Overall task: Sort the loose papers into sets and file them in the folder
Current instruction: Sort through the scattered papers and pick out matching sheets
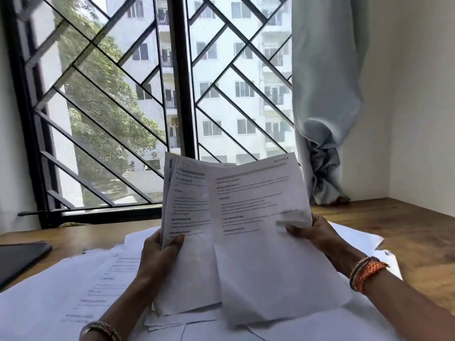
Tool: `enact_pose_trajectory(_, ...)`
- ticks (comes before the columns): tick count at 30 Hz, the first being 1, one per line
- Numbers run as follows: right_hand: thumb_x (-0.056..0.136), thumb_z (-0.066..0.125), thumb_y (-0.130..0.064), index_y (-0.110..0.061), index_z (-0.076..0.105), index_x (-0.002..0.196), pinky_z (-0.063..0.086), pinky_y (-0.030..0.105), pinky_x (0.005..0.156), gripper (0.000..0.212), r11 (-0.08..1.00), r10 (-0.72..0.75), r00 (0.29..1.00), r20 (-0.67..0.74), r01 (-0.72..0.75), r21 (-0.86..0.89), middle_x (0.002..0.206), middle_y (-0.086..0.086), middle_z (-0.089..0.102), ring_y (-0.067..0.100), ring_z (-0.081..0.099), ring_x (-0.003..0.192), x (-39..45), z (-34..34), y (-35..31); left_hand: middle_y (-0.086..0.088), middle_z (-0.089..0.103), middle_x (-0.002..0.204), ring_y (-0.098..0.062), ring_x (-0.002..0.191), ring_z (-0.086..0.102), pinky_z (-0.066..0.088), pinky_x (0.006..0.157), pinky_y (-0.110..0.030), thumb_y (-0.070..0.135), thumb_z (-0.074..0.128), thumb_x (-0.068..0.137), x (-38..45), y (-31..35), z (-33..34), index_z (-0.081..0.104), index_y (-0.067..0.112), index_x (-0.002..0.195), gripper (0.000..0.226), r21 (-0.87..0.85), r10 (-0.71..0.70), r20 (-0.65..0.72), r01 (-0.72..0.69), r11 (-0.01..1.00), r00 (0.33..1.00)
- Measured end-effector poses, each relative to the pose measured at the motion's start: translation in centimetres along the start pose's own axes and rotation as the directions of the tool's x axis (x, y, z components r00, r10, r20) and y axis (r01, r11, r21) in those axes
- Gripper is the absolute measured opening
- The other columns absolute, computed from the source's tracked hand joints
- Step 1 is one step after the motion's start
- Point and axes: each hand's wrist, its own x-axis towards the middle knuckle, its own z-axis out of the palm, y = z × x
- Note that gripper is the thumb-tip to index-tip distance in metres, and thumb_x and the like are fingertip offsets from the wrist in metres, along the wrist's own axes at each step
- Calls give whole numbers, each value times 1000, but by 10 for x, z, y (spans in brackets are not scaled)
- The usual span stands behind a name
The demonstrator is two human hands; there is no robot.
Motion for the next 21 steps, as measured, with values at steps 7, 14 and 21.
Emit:
enact_pose_trajectory(7,82,61,13,-1,68,97,55,26,56,22,999,-4,999,33,6,-47,87,15,70,18,68,63,-4,0,0,-1,68,85,-20,75,63,50,62,-28,0,61,88,1,-2,-2,64,16,93,16,-32,-3,23,3,999,1000)
enact_pose_trajectory(14,62,86,-19,-5,69,100,56,27,58,44,995,-5,998,68,12,-96,90,11,75,21,72,72,-3,3,4,-8,71,89,-29,80,65,55,77,-41,11,72,79,5,-6,-14,67,21,87,14,-22,-38,39,39,999,999)
enact_pose_trajectory(21,83,68,-1,-6,66,107,55,26,58,24,987,18,1000,10,-16,-158,89,8,75,20,72,73,-5,2,2,-5,70,88,-26,79,63,51,71,-33,3,64,87,10,-12,-24,66,21,89,19,0,-43,11,43,999,999)
